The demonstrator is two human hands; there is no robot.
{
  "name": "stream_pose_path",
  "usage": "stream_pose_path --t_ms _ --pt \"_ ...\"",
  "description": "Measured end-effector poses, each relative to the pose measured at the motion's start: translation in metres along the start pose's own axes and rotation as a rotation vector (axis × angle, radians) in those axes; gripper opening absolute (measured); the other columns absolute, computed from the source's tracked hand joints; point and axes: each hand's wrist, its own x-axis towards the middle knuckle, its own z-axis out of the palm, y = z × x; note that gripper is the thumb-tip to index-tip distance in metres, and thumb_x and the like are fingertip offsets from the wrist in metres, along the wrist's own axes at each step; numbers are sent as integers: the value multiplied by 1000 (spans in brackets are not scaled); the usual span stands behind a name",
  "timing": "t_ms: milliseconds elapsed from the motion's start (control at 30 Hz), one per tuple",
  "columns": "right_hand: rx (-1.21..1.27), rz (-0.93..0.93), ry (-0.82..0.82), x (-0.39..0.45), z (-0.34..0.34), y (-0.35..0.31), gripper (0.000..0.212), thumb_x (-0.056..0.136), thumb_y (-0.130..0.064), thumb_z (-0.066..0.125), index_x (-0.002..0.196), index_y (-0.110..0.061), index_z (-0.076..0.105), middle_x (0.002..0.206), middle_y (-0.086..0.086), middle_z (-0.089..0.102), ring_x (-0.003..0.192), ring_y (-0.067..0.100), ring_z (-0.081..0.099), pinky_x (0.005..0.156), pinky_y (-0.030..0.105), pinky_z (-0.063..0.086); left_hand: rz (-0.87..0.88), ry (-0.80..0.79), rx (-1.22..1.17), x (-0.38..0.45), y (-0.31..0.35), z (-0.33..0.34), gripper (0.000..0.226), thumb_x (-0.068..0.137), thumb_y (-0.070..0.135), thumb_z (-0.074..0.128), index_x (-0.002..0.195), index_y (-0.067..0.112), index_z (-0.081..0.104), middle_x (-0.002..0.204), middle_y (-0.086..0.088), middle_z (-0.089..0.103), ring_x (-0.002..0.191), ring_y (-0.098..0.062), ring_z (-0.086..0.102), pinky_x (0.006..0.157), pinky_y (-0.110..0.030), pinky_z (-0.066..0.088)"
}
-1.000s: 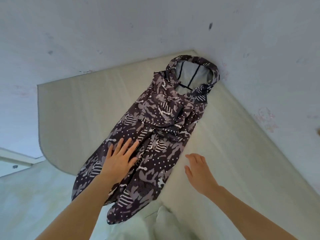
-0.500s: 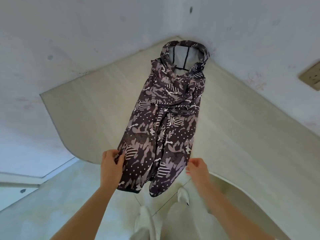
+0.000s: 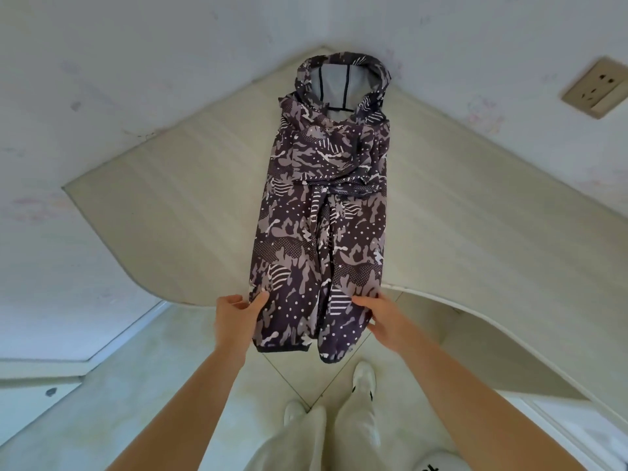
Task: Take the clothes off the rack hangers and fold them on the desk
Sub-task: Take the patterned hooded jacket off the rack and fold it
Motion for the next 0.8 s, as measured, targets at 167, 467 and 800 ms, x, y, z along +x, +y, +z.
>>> stream_pose_path --t_ms 167,467,800 --pt "-299 -24 -69 -17 -16 13 62 81 -21 76 129 -28 37 123 -4 59 111 19 59 94 47 49 -111 -410 -117 -1 -8 -9 29 79 25 79 101 11 65 99 -6 73 91 -24 70 84 -40 57" --pt "-440 -223 98 -52 -22 31 54 92 -22 62 127 -18 21 128 3 47 110 15 51 90 26 46 132 -475 137 -19 -24 -17 35 94 22 59 128 17 50 117 0 63 108 -21 60 94 -38 49" --pt "-584 -451 52 -96 -23 12 30 92 -21 62 119 -30 55 119 -7 58 104 6 59 79 19 54 383 -545 198 -36 10 -44 50 91 21 65 132 40 43 124 6 55 111 -16 59 90 -37 55"
